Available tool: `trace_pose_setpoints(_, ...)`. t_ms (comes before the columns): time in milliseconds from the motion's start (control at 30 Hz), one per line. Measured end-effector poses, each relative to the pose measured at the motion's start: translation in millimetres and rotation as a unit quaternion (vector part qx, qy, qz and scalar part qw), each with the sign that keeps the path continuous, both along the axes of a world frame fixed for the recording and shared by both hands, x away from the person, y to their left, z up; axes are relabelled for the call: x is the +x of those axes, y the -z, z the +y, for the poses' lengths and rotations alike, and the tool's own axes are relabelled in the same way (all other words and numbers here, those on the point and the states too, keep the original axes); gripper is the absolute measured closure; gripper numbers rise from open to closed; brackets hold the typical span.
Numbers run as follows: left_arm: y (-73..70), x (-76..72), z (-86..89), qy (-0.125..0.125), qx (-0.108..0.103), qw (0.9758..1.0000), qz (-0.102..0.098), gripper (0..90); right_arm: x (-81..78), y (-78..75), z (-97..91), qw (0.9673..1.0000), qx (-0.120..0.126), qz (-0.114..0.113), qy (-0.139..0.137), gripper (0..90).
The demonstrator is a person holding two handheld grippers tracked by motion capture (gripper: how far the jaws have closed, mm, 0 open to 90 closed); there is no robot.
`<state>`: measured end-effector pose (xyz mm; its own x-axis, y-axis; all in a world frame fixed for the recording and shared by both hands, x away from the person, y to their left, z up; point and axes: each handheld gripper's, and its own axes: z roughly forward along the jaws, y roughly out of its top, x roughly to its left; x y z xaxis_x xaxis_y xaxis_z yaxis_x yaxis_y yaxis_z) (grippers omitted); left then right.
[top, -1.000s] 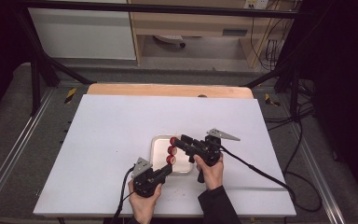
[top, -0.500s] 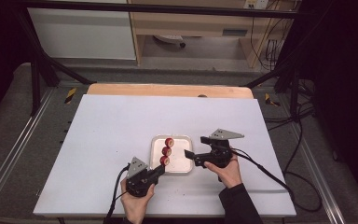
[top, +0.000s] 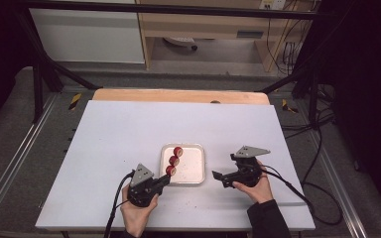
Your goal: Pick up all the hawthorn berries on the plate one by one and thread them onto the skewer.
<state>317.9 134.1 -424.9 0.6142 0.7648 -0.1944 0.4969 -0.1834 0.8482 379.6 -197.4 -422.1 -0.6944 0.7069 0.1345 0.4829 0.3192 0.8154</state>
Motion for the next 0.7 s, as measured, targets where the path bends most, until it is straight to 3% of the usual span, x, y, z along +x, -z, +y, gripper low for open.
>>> trace_pose_setpoints(133,-7.5,3.6,0.9,0.011,0.012,0.9999,0.003,88.1,-4.2,7.4,-9.5,1.0,-0.007,0.001,0.001,0.7)
trace_pose_setpoints(300,-16.2,11.5,0.6,0.023,0.037,0.999,0.005,88.1,-8.6,17.3,-20.9,0.9994,-0.034,0.007,0.005,0.9)
trace_pose_setpoints(700,-28.2,31.4,-4.8,0.03,0.076,0.9966,0.009,88.1,-20.8,29.8,-43.8,0.9994,-0.032,0.014,-0.004,1.5)
